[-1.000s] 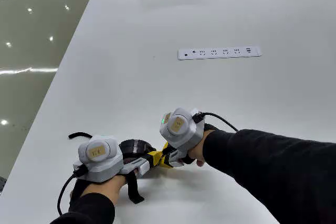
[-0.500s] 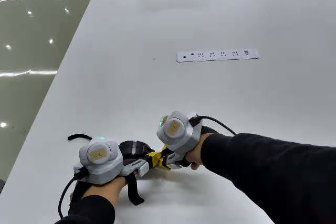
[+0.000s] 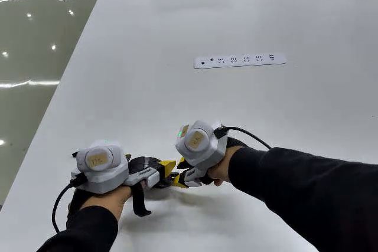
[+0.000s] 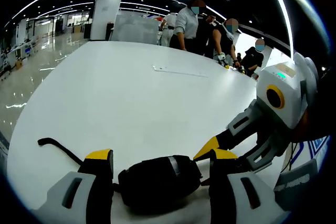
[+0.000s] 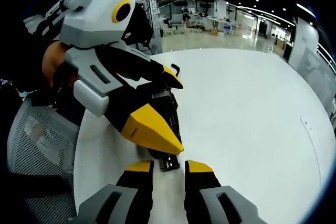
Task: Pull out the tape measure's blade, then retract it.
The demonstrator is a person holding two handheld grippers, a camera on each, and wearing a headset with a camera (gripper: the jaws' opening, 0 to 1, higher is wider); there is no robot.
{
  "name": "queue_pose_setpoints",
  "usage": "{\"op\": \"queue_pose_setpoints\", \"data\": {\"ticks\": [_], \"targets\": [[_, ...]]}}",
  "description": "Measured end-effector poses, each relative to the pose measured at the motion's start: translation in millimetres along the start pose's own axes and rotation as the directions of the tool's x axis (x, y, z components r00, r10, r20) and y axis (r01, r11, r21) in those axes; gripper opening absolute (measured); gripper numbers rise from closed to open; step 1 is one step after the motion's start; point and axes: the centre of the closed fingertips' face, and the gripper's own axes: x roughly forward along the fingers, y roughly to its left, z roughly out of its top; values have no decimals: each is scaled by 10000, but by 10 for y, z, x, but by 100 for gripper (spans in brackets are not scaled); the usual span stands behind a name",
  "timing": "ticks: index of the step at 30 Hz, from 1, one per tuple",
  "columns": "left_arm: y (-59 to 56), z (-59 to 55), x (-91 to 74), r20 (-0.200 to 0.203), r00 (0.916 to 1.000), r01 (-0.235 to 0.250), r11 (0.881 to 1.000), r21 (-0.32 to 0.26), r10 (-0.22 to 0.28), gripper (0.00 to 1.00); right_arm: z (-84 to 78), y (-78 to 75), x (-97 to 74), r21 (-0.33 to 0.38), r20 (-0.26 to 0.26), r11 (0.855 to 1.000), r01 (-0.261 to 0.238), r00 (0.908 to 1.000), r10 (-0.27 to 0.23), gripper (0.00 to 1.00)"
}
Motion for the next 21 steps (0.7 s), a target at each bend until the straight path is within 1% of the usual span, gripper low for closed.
{"op": "queue_pose_setpoints", "data": {"ticks": [2, 3, 6, 8, 10, 11, 12, 13, 14, 15, 16, 17, 18, 19, 20, 21], "targets": [[4, 11, 2, 19, 10000, 1, 10000, -12, -1, 74, 1, -7, -33, 58, 54, 10000, 56, 10000, -56, 20], [16, 29, 5, 119, 9999, -15, 10000, -53, 15, 77, 9, -19, -53, 112, 107, 9999, 106, 9999, -107, 21], [9, 49, -5, 214, 9998, 31, 9999, -126, -29, 86, 20, -38, -112, 192, 240, 9995, 240, 9994, -245, 23], [8, 45, -21, 221, 9998, 31, 9999, -102, -29, 87, 18, -39, -161, 215, 325, 9993, 301, 9990, -308, 23], [7, 38, -35, 271, 9996, 68, 9999, -131, -64, 92, 3, -38, -211, 280, 392, 9989, 377, 9985, -388, 25], [1, 38, -48, 317, 9994, 130, 9998, -136, -126, 96, -2, -37, -231, 328, 436, 9987, 394, 9982, -408, 26], [-34, 64, -53, 519, 9980, 378, 9993, -81, -374, 99, -14, -30, -257, 378, 473, 9985, 399, 9980, -417, 27], [-55, 16, -52, 342, 9982, 491, 9988, -46, -489, 99, -45, -22, -294, 412, 489, 9982, 428, 9978, -448, 28], [-56, -5, -53, 204, 9987, 477, 9989, 0, -477, 99, -78, -25, -314, 386, 449, 9980, 509, 9976, -526, 29], [-64, -41, -71, -14, 9986, 536, 9985, 127, -536, 99, -134, -43, -326, 341, 278, 9972, 662, 9974, -671, 31], [-79, -40, -80, 103, 9980, 616, 9978, 241, -619, 99, -178, -34, -339, 413, 278, 9971, 637, 9975, -648, 32], [-70, -52, -88, 86, 9982, 586, 9977, 344, -589, 99, -199, -30, -353, 536, 306, 9968, 593, 9977, -610, 33], [-61, -66, -96, 68, 9980, 622, 9976, 320, -624, 99, -231, -28, -376, 891, 361, 9942, 600, 9973, -634, 34], [-67, -72, -104, 85, 9972, 735, 9969, 291, -737, 99, -235, -36, -395, 995, 444, 9929, 650, 9966, -697, 35], [-99, -97, -105, -38, 9952, 983, 9947, 305, -982, 99, -247, -40, -425, 1081, 498, 9915, 719, 9957, -776, 36], [-89, -101, -112, -31, 9953, 966, 9936, 587, -966, 99, -256, -35, -441, 977, 472, 9921, 787, 9954, -837, 37]]}}
